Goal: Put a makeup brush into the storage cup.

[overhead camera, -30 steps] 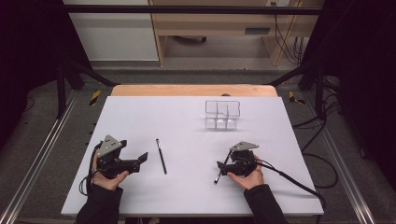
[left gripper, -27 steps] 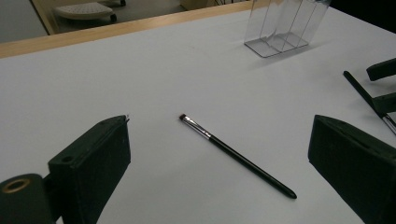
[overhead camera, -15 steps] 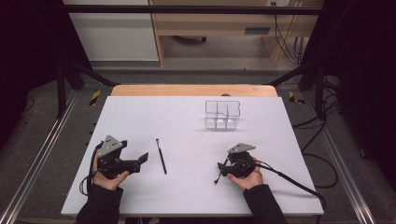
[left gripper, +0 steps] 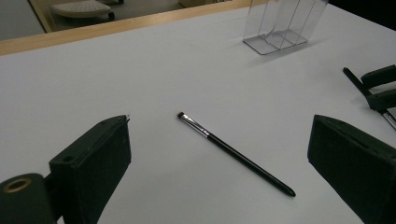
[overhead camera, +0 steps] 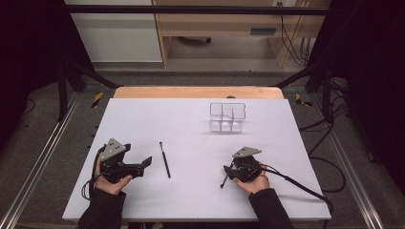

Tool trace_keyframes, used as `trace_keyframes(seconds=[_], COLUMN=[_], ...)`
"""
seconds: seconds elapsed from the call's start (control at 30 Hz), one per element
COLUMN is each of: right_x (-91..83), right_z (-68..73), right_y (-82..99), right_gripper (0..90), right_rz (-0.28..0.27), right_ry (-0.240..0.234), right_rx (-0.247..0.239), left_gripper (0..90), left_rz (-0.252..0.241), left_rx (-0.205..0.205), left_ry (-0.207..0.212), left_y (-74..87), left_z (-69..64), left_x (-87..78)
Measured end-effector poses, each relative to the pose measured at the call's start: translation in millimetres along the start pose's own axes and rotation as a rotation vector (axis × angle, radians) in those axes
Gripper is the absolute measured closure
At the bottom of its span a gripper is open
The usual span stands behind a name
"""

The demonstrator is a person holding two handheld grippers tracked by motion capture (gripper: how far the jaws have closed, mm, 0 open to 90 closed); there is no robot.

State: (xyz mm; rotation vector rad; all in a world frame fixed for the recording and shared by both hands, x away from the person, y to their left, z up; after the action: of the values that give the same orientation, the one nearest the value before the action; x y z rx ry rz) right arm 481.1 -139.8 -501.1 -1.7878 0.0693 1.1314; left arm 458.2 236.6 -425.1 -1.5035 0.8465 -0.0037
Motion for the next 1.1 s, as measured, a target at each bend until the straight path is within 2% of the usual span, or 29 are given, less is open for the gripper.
trace_keyframes(seconds=[0.37,0.83,1.1], right_x=[-1.2,-7.2,-11.2], right_z=[-1.4,-1.6,-4.2], right_y=[0.0,1.9,5.4], right_gripper=[53.5,62.6,67.8], right_rz=[0.006,0.044,0.052], right_ry=[0.001,0.005,0.005], right_rx=[-0.015,-0.027,-0.007], left_gripper=[5.4,5.5,5.5], left_rz=[0.001,0.002,0.000], left_rx=[0.002,0.002,-0.003], left_ry=[0.003,0.005,0.002], left_y=[0.1,0.2,0.3], left_z=[-0.6,-0.6,0.6], left_x=[0.2,-0.5,-1.5])
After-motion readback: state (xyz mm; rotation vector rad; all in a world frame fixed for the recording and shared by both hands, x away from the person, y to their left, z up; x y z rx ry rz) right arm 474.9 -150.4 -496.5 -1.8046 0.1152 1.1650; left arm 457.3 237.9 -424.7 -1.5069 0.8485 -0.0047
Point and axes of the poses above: each handheld gripper's, and its own axes: x roughly forward along the jaws, y roughly out of its underside, z roughly to its left, the point moved 3 cm from there along x, roughly forward along the jaws, and after that the axes turned 7 degrees about -x, right-handed, at the moved point
